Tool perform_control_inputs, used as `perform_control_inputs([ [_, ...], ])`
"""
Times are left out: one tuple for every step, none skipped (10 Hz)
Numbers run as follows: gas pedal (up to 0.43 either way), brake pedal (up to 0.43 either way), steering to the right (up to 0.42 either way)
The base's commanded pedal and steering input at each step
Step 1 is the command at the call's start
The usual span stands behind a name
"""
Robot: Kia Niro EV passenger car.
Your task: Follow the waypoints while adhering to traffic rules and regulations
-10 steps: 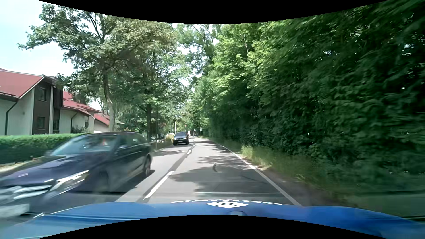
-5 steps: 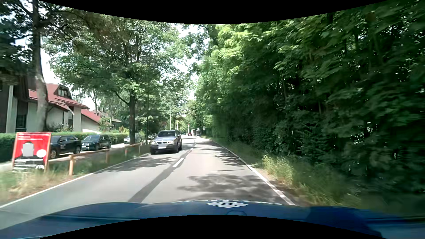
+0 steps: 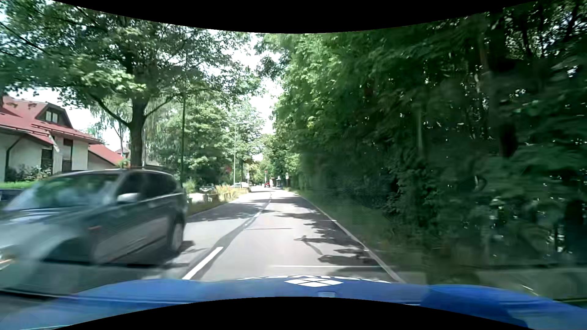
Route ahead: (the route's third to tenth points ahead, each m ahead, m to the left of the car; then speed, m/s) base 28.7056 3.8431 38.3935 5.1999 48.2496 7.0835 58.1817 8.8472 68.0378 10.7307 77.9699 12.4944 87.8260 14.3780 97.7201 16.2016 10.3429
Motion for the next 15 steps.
perform_control_inputs([
  [0.157,0.0,-0.03],
  [0.157,0.0,-0.03],
  [0.157,0.0,-0.03],
  [0.157,0.0,-0.03],
  [0.157,0.0,-0.028],
  [0.157,0.0,-0.027],
  [0.15,0.0,-0.027],
  [0.138,0.0,-0.026],
  [0.138,0.0,-0.024],
  [0.138,0.0,-0.024],
  [0.138,0.0,-0.022],
  [0.138,0.0,-0.018],
  [0.138,0.0,-0.016],
  [0.138,0.0,-0.016],
  [0.138,0.0,-0.016],
])
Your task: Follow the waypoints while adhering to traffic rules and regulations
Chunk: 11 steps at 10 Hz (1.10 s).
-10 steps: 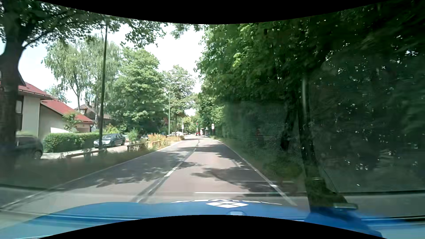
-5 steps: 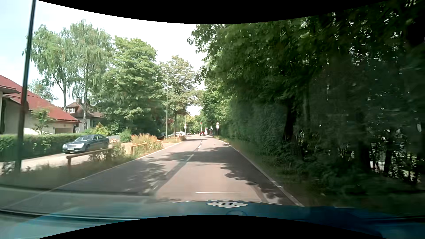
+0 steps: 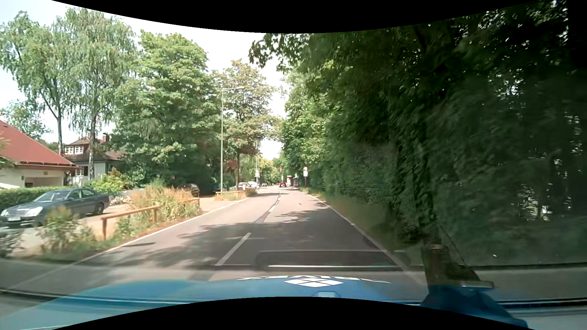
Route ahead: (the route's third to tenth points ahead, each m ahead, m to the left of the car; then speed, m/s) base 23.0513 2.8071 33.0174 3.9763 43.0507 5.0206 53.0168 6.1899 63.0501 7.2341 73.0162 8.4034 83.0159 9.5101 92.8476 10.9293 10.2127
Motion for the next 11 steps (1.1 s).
perform_control_inputs([
  [0.138,0.0,-0.016],
  [0.138,0.0,-0.015],
  [0.138,0.0,-0.015],
  [0.138,0.0,-0.013],
  [0.138,0.0,-0.013],
  [0.138,0.0,-0.013],
  [0.138,0.0,-0.013],
  [0.138,0.0,-0.012],
  [0.15,0.0,-0.011],
  [0.15,0.0,-0.009],
  [0.15,0.0,-0.01],
])
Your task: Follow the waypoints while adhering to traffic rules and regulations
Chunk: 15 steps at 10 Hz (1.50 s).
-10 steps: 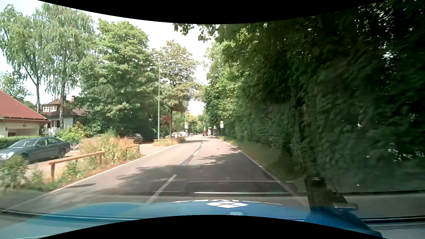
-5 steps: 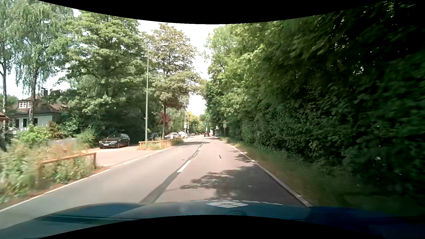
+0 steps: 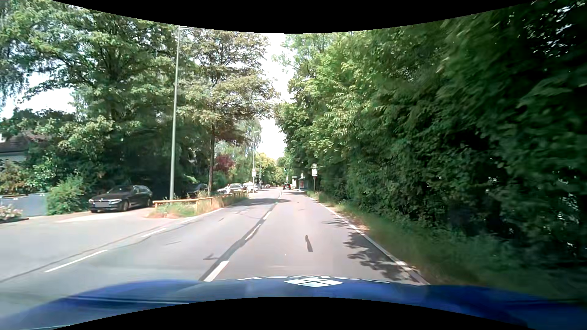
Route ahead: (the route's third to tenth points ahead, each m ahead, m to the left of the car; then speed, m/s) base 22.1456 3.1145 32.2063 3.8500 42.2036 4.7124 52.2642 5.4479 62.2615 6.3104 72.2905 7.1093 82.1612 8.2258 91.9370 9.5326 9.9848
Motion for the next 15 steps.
perform_control_inputs([
  [0.15,0.0,-0.013],
  [0.15,0.0,-0.013],
  [0.15,0.0,-0.013],
  [0.15,0.0,-0.013],
  [0.15,0.0,-0.013],
  [0.15,0.0,-0.012],
  [0.15,0.0,-0.012],
  [0.138,0.0,-0.012],
  [0.118,0.0,-0.012],
  [0.0,0.0,-0.012],
  [0.0,0.0,-0.012],
  [0.0,0.0,-0.012],
  [0.0,0.0,-0.012],
  [0.0,0.0,-0.012],
  [0.0,0.0,-0.013],
])
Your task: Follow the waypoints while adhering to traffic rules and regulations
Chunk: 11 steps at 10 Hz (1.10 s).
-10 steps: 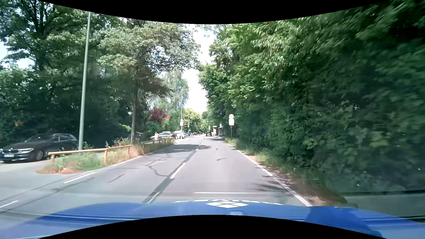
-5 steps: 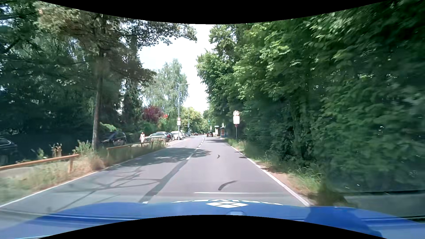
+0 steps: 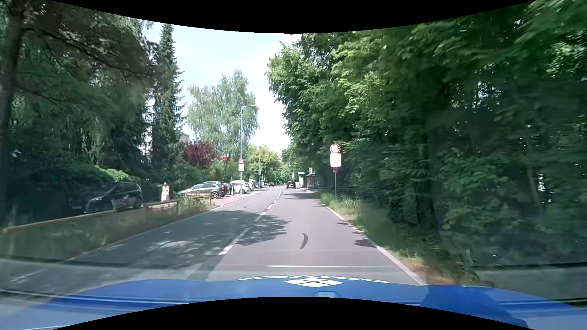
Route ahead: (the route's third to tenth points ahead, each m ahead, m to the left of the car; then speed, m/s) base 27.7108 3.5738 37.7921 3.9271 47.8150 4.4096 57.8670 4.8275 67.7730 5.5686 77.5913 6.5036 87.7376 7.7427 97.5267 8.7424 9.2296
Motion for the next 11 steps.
perform_control_inputs([
  [0.0,0.0,-0.014],
  [0.0,0.0,-0.014],
  [0.0,0.0,-0.013],
  [0.0,0.0,-0.013],
  [0.0,0.0,-0.013],
  [0.0,0.0,-0.013],
  [0.0,0.0,-0.013],
  [0.0,0.0,-0.013],
  [0.039,0.0,-0.013],
  [0.087,0.0,-0.012],
  [0.087,0.0,-0.012],
])
